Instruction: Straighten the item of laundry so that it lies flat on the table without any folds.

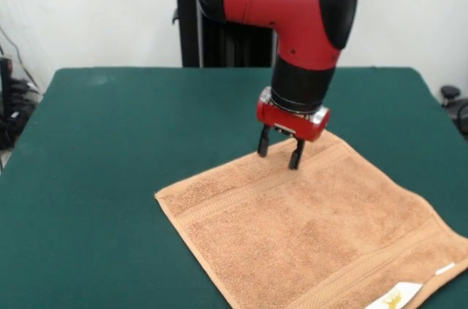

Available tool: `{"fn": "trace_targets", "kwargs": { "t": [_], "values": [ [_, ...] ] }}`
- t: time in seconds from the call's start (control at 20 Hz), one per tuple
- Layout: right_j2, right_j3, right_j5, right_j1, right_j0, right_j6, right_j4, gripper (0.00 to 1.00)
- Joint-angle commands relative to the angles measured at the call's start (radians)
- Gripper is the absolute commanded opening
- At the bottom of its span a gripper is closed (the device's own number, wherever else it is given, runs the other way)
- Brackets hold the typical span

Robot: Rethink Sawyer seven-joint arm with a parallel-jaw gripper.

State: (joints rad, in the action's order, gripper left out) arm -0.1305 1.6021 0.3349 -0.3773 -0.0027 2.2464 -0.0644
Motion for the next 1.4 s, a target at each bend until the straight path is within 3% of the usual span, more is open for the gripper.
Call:
{"fn": "trace_targets", "kwargs": {
  "t": [0.05, 0.35, 0.6, 0.8, 1.15, 1.3, 1.4],
  "values": [
    [-0.040, -0.015, -0.048, 0.068, 0.020, 0.091, -0.046, 1.00],
    [-0.030, -0.005, -0.022, 0.044, 0.011, 0.074, -0.047, 1.00],
    [-0.151, -0.034, 0.317, 0.033, 0.077, 0.038, -0.063, 1.00],
    [-0.226, -0.082, 0.417, 0.113, 0.120, 0.038, -0.104, 1.00],
    [-0.235, -0.137, 0.374, 0.263, 0.111, 0.101, -0.148, 1.00],
    [-0.236, -0.186, 0.277, 0.354, 0.095, 0.147, -0.152, 1.00],
    [-0.213, -0.192, 0.226, 0.359, 0.066, 0.132, -0.143, 1.00]
  ]
}}
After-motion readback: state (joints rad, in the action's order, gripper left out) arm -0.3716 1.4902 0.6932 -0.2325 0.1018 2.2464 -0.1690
